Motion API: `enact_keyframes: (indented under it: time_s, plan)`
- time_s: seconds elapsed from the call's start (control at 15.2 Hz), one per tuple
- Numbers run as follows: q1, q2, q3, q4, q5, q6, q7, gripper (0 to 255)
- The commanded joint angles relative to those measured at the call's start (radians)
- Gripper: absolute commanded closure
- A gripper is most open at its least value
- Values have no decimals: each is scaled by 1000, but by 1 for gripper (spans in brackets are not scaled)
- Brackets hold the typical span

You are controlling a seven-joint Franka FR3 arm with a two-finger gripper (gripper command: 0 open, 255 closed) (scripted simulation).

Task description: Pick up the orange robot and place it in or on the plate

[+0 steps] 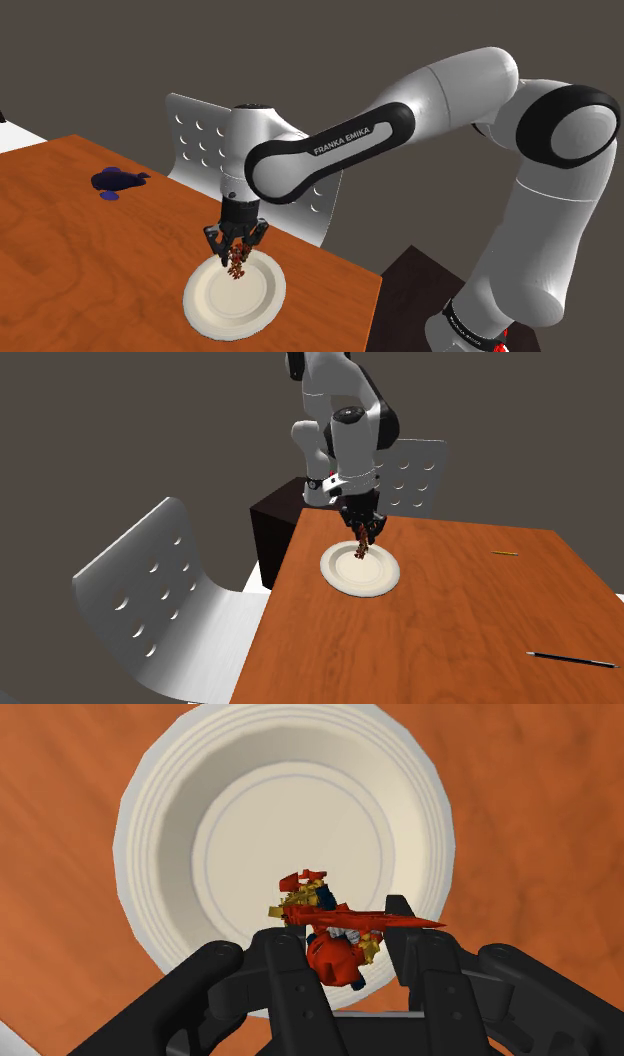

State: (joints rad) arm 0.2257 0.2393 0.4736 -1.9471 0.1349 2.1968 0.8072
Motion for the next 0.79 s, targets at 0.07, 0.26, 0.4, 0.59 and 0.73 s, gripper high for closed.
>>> enact_keyframes:
  time_s: [0.07,0.26,0.4,0.59,0.73]
  plan:
    - [4,22,-3,-13,-8,35,0,255]
    - [8,44,-6,-29,-16,70,0,255]
    - [11,60,-9,-38,-22,93,0,255]
    - [11,64,-9,-40,-23,99,0,255]
    - [11,64,-9,-40,-23,99,0,255]
